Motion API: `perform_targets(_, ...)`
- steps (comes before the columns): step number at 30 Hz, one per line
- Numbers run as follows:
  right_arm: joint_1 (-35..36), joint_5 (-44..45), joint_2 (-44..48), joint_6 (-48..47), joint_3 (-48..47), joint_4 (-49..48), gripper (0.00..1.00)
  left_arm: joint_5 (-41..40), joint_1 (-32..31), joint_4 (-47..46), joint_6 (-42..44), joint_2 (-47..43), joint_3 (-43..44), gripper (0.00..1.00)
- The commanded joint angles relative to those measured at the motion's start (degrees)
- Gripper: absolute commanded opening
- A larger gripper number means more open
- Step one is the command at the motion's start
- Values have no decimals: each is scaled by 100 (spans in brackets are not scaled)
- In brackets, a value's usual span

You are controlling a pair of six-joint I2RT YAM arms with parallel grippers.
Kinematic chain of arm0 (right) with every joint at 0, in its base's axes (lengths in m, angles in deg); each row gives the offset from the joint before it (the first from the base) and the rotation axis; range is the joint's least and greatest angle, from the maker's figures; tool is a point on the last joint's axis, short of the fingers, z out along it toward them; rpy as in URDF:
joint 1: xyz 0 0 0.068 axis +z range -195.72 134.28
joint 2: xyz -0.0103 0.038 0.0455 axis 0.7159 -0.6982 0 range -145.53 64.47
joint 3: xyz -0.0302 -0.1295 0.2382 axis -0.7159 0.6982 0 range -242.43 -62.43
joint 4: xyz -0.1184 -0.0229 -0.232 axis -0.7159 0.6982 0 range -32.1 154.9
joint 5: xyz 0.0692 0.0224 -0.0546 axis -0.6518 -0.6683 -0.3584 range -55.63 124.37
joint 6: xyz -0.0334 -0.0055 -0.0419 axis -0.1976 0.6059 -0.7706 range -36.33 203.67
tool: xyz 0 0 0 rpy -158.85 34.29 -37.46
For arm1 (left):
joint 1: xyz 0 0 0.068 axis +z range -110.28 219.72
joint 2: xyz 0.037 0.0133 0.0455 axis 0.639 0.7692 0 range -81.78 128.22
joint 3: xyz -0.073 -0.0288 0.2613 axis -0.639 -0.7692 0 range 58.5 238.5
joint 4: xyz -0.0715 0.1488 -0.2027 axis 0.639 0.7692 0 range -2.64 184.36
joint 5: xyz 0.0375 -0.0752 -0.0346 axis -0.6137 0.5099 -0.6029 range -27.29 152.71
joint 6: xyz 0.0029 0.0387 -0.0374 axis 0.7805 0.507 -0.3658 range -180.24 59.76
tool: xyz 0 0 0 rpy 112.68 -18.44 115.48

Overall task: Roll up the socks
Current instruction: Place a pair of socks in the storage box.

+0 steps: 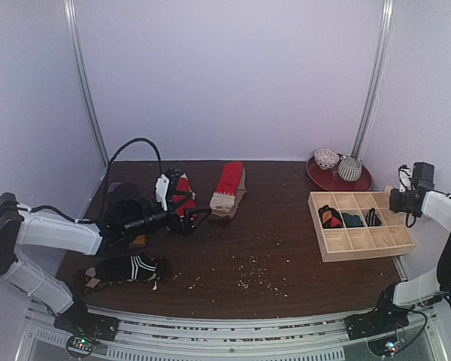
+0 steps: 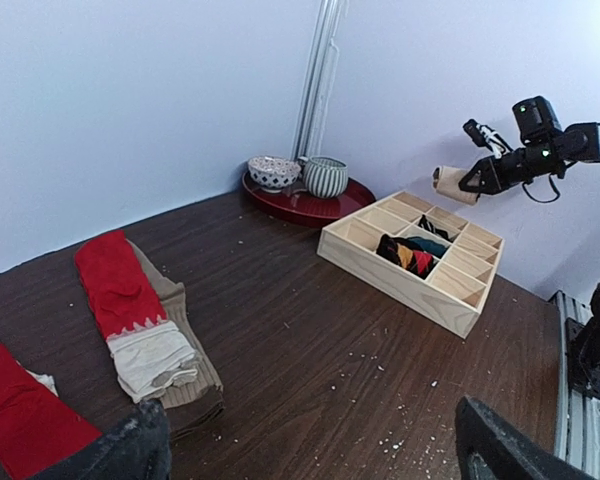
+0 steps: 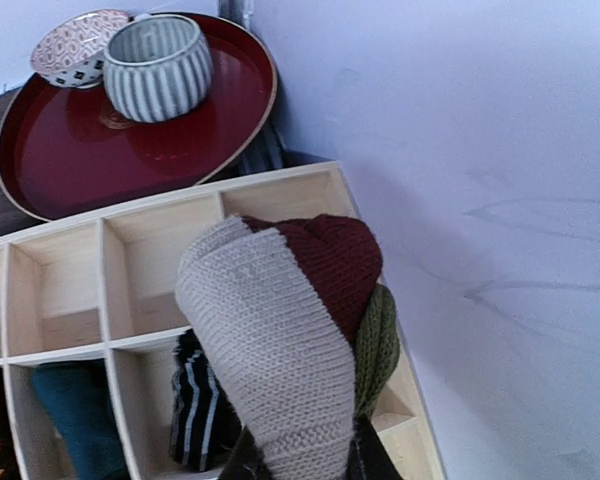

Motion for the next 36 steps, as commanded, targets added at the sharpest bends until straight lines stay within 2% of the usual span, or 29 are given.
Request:
perform_targets(1, -545, -585, -198, -614, 90, -532, 0, 373, 33, -743, 10, 138, -151, 98)
perform_targets(5, -577, -1236, -325, -1350, 617, -1339, 0, 497, 32, -942, -3, 279, -178, 98)
perform_targets(7, -580, -1452, -492, -1758, 736, -1449, 0, 517, 32, -1107, -6, 343, -240, 98)
perform_targets(16, -986, -1853, -1383, -2939, -200, -349, 0, 463, 30, -1252, 171, 577, -290, 98)
perform_targets(22, -1065, -1926, -1541, -2810, -496, -464, 0, 463, 32, -1222, 254, 694, -250, 98)
perform_targets(31, -913, -2956, -1184, -1862, -494, -1288, 0, 862, 33, -1356, 37, 1074, -78, 98)
perform_targets(36, -204, -3015, -1424, -1543, -808, -1294, 0, 880, 33, -1387, -16, 1176, -10, 96)
